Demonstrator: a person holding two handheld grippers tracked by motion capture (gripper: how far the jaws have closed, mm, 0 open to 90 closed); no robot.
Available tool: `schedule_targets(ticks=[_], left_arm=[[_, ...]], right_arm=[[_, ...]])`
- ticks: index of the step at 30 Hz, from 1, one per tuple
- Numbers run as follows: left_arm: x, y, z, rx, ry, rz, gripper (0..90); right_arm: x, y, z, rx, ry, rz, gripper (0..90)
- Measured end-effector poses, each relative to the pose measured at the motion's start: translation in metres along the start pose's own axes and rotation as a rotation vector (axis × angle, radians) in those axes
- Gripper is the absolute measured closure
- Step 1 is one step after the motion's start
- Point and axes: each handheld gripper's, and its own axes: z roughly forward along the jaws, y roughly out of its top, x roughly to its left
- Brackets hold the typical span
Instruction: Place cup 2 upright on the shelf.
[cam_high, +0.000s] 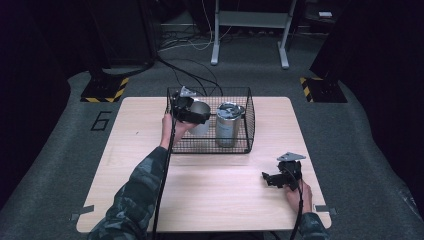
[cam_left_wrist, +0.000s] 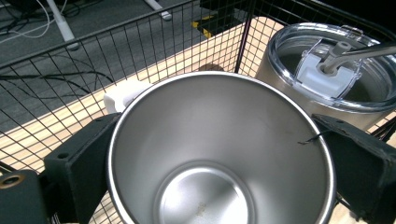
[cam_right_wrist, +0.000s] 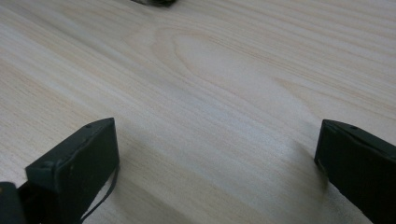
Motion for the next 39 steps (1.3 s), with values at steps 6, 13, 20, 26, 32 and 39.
schedule_targets(ticks=[6,13,20,26,32,39], left_arm=[[-0.001,-0.003,0.006,0.019,0.001,-0.008,6.0],[0.0,-0.009,0.013,0.042,-0.001,-0.007,6.0],[0.002,-0.013,0.019,0.07,-0.005,-0.01,6.0],[0.002,-0.015,0.023,0.079,-0.006,-0.017,6.0],[0.003,-0.018,0.028,0.094,-0.005,-0.02,6.0],[0.002,-0.021,0.031,0.101,-0.007,-0.037,6.0]], right_arm=[[0.0,0.0,0.0,0.0,0.0,-0.001,0.0],[0.0,0.0,0.0,0.0,0.0,0.0,0.0],[0.0,0.0,0.0,0.0,0.0,0.0,0.0],[0.0,0.0,0.0,-0.001,-0.001,0.002,0.0],[0.0,0.0,0.0,-0.001,0.0,0.001,0.0],[0.0,0.0,0.0,0.0,0.0,0.0,0.0]])
